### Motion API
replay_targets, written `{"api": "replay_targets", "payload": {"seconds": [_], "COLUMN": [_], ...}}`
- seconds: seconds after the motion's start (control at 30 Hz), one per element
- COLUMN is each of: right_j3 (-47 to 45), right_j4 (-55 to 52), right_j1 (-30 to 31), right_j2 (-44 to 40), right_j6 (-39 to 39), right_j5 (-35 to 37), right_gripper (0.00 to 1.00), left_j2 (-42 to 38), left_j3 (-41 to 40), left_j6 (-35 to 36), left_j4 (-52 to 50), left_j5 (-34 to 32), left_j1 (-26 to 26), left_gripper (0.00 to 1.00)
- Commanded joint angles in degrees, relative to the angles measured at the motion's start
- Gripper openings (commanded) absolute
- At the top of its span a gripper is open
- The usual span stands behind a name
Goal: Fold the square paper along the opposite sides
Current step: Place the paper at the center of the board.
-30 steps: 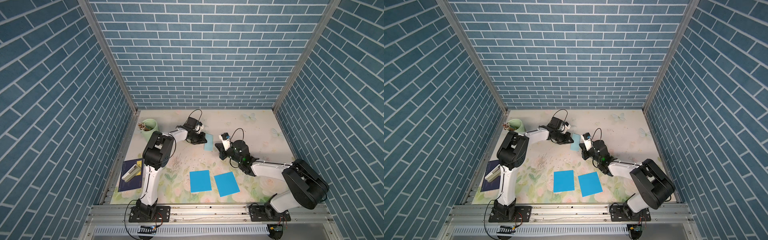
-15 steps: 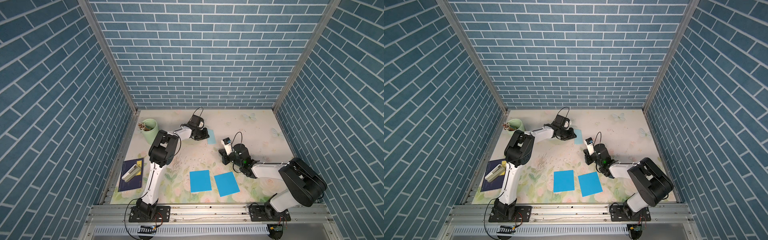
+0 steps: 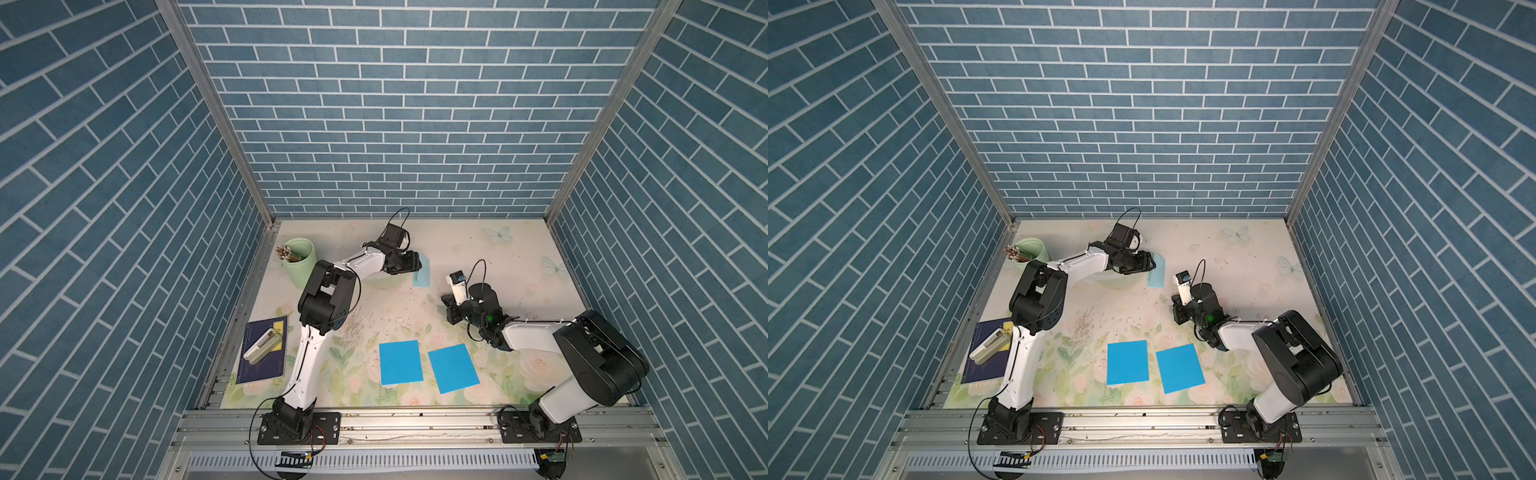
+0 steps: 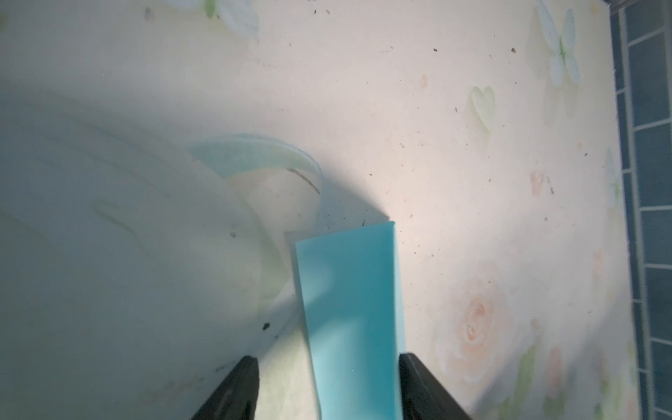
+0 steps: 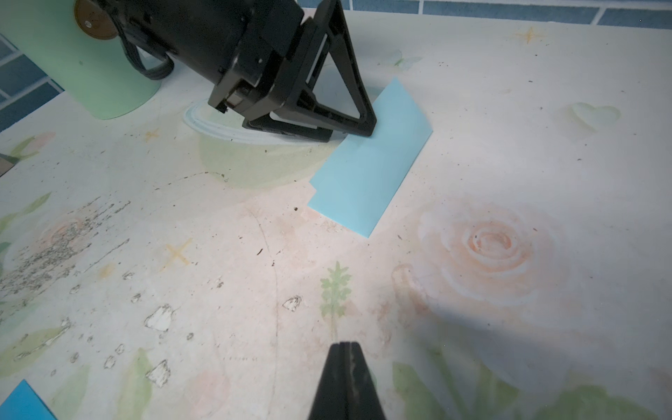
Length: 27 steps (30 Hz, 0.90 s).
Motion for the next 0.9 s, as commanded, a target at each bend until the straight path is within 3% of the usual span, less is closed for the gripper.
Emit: {"api": "replay_targets", "payload": {"seconds": [0.0,0.2,0.37,0.43,0.57,0.73,0.87], "right_j3": [2.0,4.9,12.0,15.1,20.3,25.3,29.9], "right_j4": [-0.5,2.4,3.5,3.1,1.7,-1.2,-5.0], "right_j1": [-0.4,-2.9,-7.3,-8.5,-9.6,-11.0,-12.2], "right_j2": [1.3,4.0,9.1,11.2,15.1,18.8,21.6], "right_j6": [1.3,3.5,7.8,8.9,10.4,12.7,13.8], "right_j5": [0.9,-2.0,-8.5,-9.7,-11.0,-12.5,-14.4], "right_gripper": [0.00,0.00,0.00,0.00,0.00,0.00,0.00], "left_j2": [-0.1,-6.2,-10.2,-10.9,-12.9,-9.4,-6.8], "left_j3": [0.8,-3.3,-8.6,-9.1,-11.0,-10.8,-11.9], "left_j6": [2.0,2.5,3.4,4.3,6.2,5.1,4.8], "left_j4": [-2.4,7.7,18.1,19.0,21.6,19.6,19.5], "left_j5": [-3.3,-2.1,-1.8,-3.5,-5.5,-5.1,-4.4], "left_j1": [-0.2,-2.5,-5.7,-6.5,-7.5,-7.7,-7.8], "left_gripper": [0.68,0.54,0.23,0.17,0.10,0.00,0.00]}}
